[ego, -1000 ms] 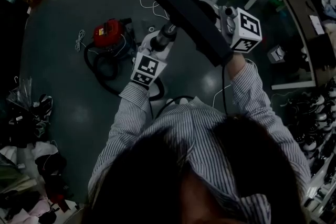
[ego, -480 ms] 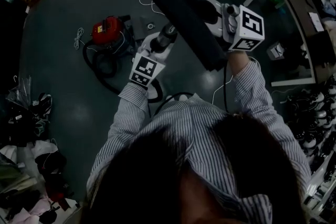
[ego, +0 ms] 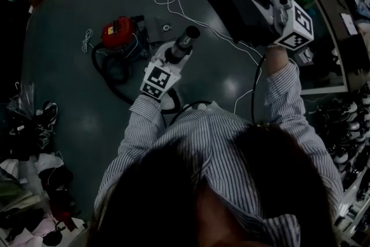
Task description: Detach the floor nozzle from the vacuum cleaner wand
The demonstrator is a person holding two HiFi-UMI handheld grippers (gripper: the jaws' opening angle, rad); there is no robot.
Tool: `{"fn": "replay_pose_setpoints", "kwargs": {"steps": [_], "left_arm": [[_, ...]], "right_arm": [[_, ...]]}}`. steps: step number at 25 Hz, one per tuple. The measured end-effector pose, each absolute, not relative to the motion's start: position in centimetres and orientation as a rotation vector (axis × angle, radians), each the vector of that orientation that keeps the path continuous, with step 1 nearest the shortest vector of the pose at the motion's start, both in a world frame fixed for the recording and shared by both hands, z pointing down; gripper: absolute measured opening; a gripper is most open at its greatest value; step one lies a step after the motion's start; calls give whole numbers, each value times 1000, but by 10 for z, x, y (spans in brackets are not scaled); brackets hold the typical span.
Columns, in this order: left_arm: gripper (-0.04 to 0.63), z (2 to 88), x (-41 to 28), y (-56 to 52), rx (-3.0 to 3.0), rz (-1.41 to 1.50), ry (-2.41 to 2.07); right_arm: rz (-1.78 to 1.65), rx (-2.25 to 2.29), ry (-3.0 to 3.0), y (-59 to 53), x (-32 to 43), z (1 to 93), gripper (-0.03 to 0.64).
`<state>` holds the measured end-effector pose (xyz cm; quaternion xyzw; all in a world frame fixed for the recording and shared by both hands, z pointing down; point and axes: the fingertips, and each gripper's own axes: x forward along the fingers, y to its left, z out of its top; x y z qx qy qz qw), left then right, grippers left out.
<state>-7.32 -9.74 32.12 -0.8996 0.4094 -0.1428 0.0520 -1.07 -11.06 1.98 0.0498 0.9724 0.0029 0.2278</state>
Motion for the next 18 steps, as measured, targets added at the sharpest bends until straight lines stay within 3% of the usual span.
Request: {"fn": "replay_pose_setpoints", "kwargs": {"steps": [10,18], "left_arm": [[97,273,-102,-111,-2591,-393,1421],[103,276,-133,-112,-2551,-376,1584]], "right_arm": [[-390,-55,2574,-136,-5,72,177],[-449,-483,2764,-150,0,151,178]]}}
